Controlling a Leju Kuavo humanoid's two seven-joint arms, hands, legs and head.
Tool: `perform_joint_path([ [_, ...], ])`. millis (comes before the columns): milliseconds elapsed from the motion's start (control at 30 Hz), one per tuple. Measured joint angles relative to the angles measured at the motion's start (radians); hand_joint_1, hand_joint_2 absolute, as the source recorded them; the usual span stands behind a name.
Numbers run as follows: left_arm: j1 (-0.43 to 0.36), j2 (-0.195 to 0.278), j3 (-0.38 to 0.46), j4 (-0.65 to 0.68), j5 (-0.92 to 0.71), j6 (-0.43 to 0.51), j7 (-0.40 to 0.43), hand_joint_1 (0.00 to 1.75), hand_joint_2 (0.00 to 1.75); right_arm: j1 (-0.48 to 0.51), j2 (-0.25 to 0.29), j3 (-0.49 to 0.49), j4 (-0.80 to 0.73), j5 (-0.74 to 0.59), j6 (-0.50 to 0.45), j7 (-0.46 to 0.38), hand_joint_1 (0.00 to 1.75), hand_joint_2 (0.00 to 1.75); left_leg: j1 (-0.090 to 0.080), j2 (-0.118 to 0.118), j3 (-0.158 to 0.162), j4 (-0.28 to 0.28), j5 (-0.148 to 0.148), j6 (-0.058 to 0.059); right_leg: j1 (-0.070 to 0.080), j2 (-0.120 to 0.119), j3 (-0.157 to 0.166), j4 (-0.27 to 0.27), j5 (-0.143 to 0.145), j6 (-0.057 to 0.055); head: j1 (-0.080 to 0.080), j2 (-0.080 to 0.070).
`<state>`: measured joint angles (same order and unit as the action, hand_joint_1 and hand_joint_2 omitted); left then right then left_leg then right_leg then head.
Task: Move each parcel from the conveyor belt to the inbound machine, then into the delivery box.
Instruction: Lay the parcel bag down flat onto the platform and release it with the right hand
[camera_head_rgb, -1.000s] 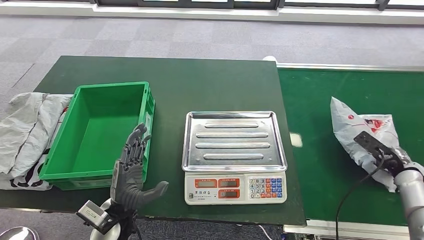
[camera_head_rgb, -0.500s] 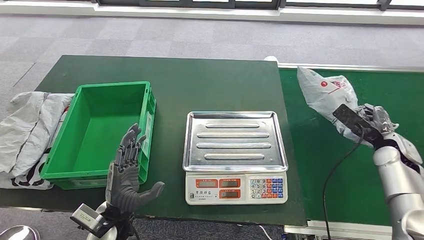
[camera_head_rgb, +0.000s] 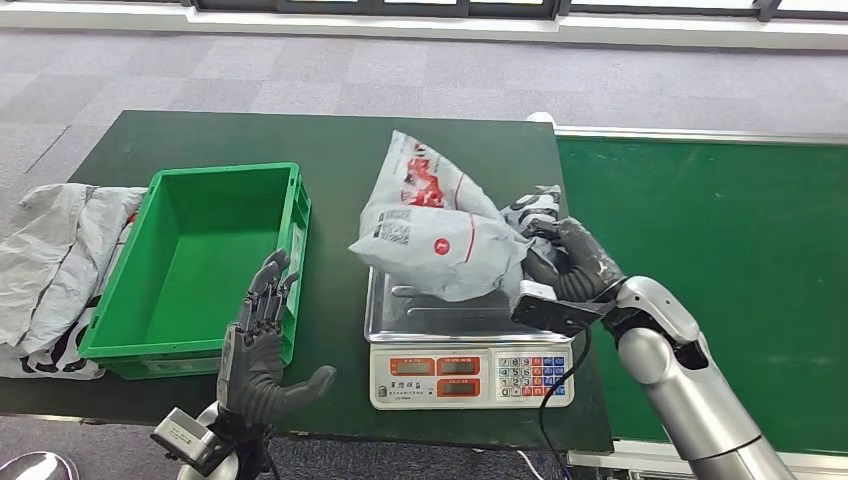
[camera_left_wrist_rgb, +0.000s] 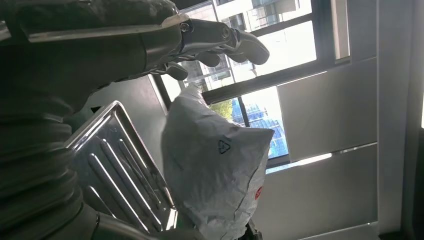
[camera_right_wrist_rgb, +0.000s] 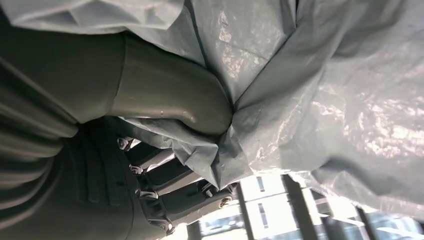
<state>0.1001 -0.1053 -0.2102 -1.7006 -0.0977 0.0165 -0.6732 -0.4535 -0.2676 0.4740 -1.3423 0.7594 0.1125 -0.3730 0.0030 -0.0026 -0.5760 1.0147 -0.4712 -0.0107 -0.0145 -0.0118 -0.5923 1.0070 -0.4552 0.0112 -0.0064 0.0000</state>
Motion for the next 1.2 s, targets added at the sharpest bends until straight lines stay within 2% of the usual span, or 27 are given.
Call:
perform_joint_path([
  [33, 0.000, 0.000, 0.000, 0.000, 0.000, -0.001, 0.002, 0.00, 1.75, 0.001, 0.005, 0.021, -0.008, 0.005, -0.002, 0.006, 0.00, 1.75, 0.000, 0.000, 0.000, 0.000, 0.000, 0.000, 0.000, 0.000, 0.000, 0.000, 0.000, 0.000, 0.000, 0.000],
  [200, 0.013, 0.001, 0.000, -0.005, 0.000, 0.005, 0.003, 0.00, 1.75, 0.005, 0.026, 0.078, -0.017, 0.048, -0.030, 0.059, 0.00, 1.75, 0.000, 0.000, 0.000, 0.000, 0.000, 0.000, 0.000, 0.000, 0.000, 0.000, 0.000, 0.000, 0.000, 0.000],
  [500, 0.033, 0.002, 0.000, -0.015, 0.000, 0.016, 0.003, 0.00, 1.75, 0.017, 0.040, 0.086, -0.016, 0.072, -0.048, 0.074, 0.00, 1.75, 0.000, 0.000, 0.000, 0.000, 0.000, 0.000, 0.000, 0.000, 0.000, 0.000, 0.000, 0.000, 0.000, 0.000],
  [667, 0.039, 0.002, 0.000, -0.016, 0.001, 0.021, 0.003, 0.00, 1.75, 0.028, 0.039, 0.078, -0.012, 0.088, -0.075, 0.111, 0.00, 1.75, 0.000, 0.000, 0.000, 0.000, 0.000, 0.000, 0.000, 0.000, 0.000, 0.000, 0.000, 0.000, 0.000, 0.000],
  [800, 0.045, 0.006, 0.000, -0.024, 0.008, 0.032, 0.003, 0.00, 1.75, 0.065, 0.025, 0.033, -0.017, 0.080, -0.149, 0.101, 0.00, 1.75, 0.000, -0.001, 0.000, 0.001, 0.000, 0.000, 0.000, 0.000, 0.000, 0.000, 0.000, 0.000, 0.000, 0.000],
  [967, 0.050, 0.009, 0.000, -0.030, 0.013, 0.035, 0.002, 0.00, 1.75, 0.214, 0.020, -0.102, -0.138, -0.014, -0.344, 0.021, 0.00, 1.75, 0.000, -0.002, 0.000, 0.001, -0.002, 0.000, 0.000, -0.001, 0.000, -0.001, -0.001, 0.000, 0.000, 0.000],
  [1067, 0.052, 0.010, 0.000, -0.030, 0.015, 0.033, 0.000, 0.00, 1.75, 0.322, 0.021, -0.194, -0.232, -0.091, -0.360, -0.028, 0.00, 1.75, 0.000, -0.002, 0.000, 0.001, -0.003, 0.000, 0.000, -0.001, 0.000, -0.001, -0.002, 0.000, 0.000, 0.000],
  [1200, 0.052, 0.010, 0.000, -0.029, 0.015, 0.033, 0.000, 0.00, 1.75, 0.354, 0.022, -0.222, -0.258, -0.113, -0.351, -0.043, 0.00, 1.75, 0.000, -0.002, 0.000, 0.001, -0.004, 0.000, 0.000, -0.001, 0.000, -0.001, -0.002, 0.000, 0.000, 0.000],
])
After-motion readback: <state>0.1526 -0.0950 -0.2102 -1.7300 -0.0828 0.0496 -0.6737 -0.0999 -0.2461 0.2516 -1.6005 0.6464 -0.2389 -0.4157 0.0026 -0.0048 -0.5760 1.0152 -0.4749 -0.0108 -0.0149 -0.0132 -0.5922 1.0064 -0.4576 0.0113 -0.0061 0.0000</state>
